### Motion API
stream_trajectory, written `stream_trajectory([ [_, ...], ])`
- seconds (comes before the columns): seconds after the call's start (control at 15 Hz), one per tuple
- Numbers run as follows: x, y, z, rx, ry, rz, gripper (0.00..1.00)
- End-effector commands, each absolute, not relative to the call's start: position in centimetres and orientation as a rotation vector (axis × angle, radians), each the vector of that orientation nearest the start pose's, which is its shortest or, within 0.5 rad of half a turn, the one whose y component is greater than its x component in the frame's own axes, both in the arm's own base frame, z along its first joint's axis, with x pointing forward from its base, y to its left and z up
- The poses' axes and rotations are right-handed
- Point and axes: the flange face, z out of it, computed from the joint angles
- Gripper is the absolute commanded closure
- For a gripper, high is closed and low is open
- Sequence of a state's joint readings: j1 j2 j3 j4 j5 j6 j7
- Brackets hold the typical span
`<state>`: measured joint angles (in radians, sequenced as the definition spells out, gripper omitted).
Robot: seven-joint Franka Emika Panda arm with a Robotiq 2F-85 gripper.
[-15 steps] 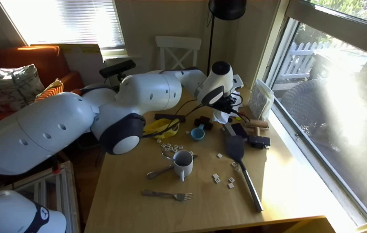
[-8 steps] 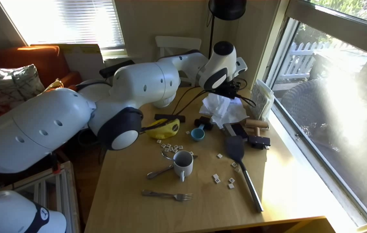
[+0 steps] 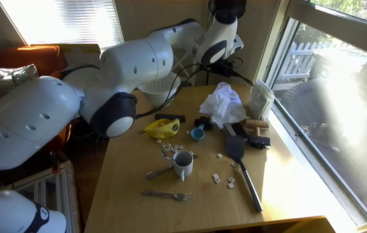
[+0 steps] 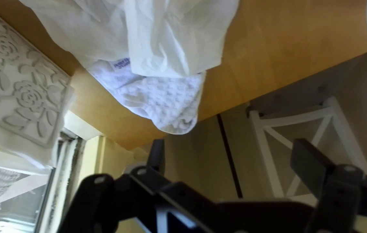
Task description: Move the white napkins to the left.
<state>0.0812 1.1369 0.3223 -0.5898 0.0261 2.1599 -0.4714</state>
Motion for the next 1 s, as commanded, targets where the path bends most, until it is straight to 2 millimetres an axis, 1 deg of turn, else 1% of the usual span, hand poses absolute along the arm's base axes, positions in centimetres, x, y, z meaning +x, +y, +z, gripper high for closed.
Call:
stream_trajectory([
  [0.0,79.2,20.1,41.8,-2.570,-0.928,-0.542,0.00],
  [0.13,77.9,21.0,43.4,-2.583,-0.867,-0.451,0.00],
  [0.27,76.6,21.8,44.4,-2.599,-0.793,-0.375,0.00],
  [0.33,76.0,22.1,44.6,-2.620,-0.732,-0.330,0.00],
  [0.47,75.1,22.6,44.6,-2.612,-0.628,-0.296,0.00],
  [0.53,74.7,22.6,44.4,-2.619,-0.540,-0.267,0.00],
  [0.6,76.2,22.9,44.3,-2.615,-0.661,-0.335,0.00],
  [0.93,76.0,22.9,44.2,-2.622,-0.654,-0.323,0.00],
])
